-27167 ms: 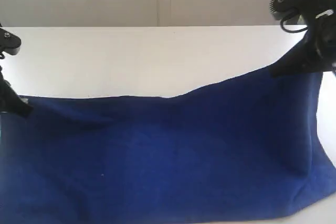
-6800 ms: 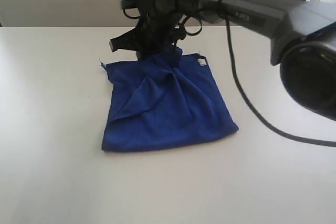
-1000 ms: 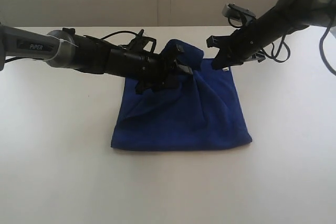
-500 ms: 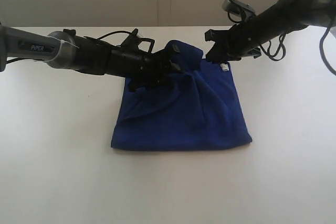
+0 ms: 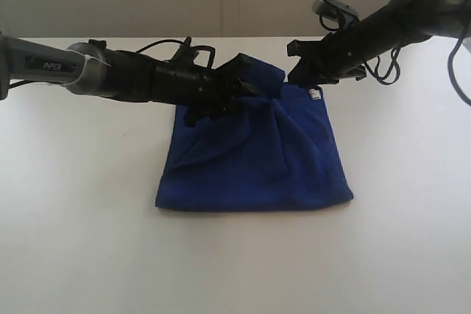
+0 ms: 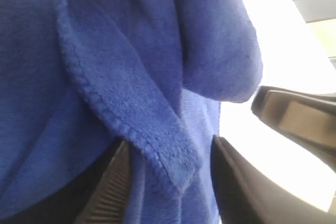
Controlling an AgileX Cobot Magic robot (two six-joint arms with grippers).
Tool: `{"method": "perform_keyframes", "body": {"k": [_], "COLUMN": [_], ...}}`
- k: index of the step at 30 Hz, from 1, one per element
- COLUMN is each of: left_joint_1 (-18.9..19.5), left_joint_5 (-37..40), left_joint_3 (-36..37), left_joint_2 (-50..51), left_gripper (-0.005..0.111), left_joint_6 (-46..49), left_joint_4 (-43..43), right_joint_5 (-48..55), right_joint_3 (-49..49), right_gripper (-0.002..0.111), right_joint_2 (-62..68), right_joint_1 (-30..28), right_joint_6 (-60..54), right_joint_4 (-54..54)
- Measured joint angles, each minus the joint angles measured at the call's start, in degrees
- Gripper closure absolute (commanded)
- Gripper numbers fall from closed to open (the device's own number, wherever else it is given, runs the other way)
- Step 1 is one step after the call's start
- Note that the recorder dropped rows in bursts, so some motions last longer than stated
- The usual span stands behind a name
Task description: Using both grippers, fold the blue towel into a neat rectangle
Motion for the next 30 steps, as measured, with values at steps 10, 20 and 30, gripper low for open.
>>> {"method": "perform_keyframes", "body": {"k": [10, 20, 30], "left_joint_1": [0.0, -0.02, -1.24], "left_joint_5": [1.19, 3.05, 3.14], "left_joint_3": [-2.63, -2.63, -2.63], "left_joint_2": [0.0, 0.24, 1.52], "left_gripper": [0.055, 0.055, 0.055], "left_joint_6": [0.09, 0.13, 0.23], "left_joint_4": [-0.31, -0.31, -0.2], "right_joint_5": [-0.32, -2.01, -4.21], "right_joint_3": [0.0, 0.0, 0.0], "right_gripper": [0.084, 0.069, 0.068], "right_joint_2": [0.0, 0.0, 1.75], "right_joint_1": [0.0, 0.0, 1.54], "right_joint_6": [-0.1, -0.1, -1.52], "right_joint_4": [0.1, 3.78, 7.11]}}
